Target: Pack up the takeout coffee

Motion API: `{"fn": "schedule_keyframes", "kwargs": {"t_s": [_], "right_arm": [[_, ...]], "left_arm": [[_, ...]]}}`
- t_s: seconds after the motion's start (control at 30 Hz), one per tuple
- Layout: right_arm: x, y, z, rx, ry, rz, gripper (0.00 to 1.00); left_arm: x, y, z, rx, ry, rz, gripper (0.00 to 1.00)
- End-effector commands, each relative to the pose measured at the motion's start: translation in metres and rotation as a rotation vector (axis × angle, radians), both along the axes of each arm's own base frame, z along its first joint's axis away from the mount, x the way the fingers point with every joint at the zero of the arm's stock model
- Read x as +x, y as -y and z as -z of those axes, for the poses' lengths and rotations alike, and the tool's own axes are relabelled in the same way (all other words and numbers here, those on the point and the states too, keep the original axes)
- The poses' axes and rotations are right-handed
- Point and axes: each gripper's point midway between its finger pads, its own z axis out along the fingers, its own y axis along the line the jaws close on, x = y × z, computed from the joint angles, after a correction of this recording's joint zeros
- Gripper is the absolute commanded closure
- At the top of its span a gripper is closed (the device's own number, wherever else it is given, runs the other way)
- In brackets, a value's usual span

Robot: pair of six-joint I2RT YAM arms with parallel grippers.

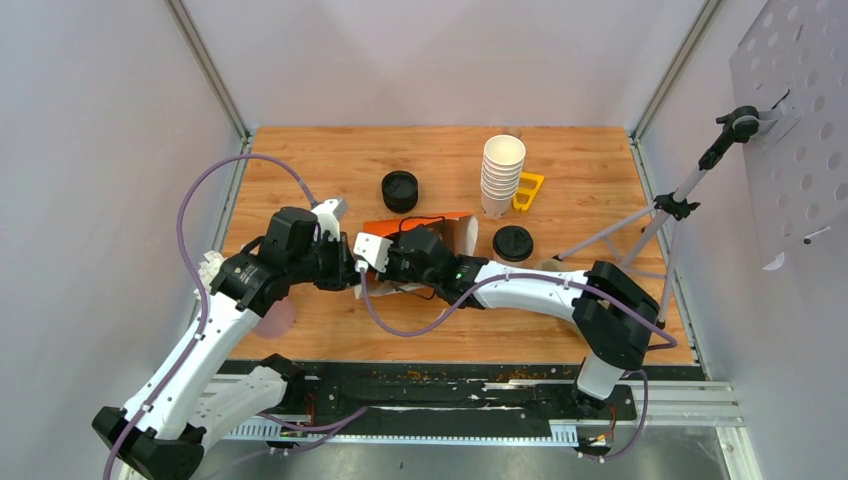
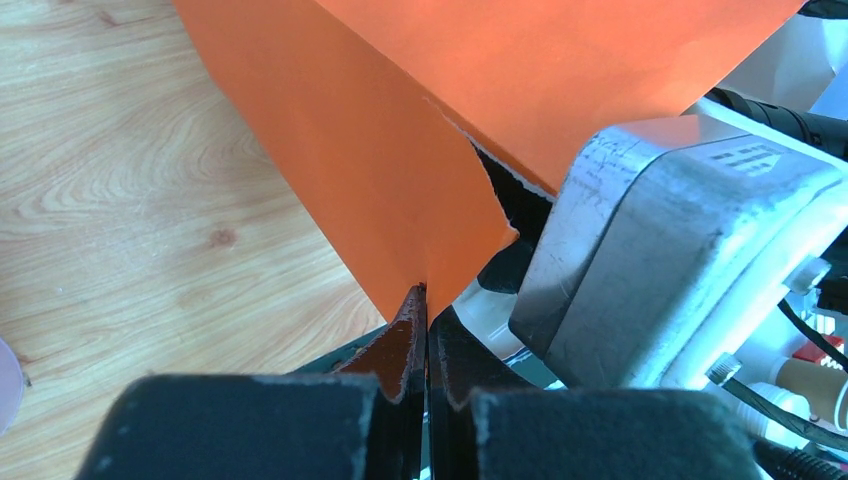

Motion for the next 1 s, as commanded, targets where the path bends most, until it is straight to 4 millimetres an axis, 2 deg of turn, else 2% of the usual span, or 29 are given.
{"fn": "schedule_keyframes", "kwargs": {"t_s": [0.0, 0.47, 0.6, 0.8, 0.87, 0.97], "right_arm": [[0.011, -0.005, -0.006, 0.027, 0.011, 0.049, 0.82], [0.012, -0.004, -0.003, 0.017, 0.009, 0.058, 0.82], [0.008, -0.001, -0.015, 0.019, 0.008, 0.043, 0.77], [-0.008, -0.001, -0.038, 0.038, -0.045, -0.015, 0.69], [-0.013, 0.005, -0.035, 0.011, -0.076, -0.010, 0.68], [-0.018, 0.009, -0.042, 0.018, -0.095, -0.017, 0.66]], "left_arm": [[0.000, 0.003, -0.007, -0.032, 0.022, 0.010, 1.00], [0.001, 0.002, -0.006, -0.025, 0.022, 0.003, 1.00], [0.003, -0.002, -0.007, 0.000, 0.029, -0.014, 1.00], [0.006, -0.002, -0.011, 0.000, 0.037, -0.018, 1.00], [0.006, -0.002, -0.012, -0.003, 0.039, -0.017, 1.00], [0.007, -0.001, -0.013, -0.005, 0.041, -0.014, 1.00]]}}
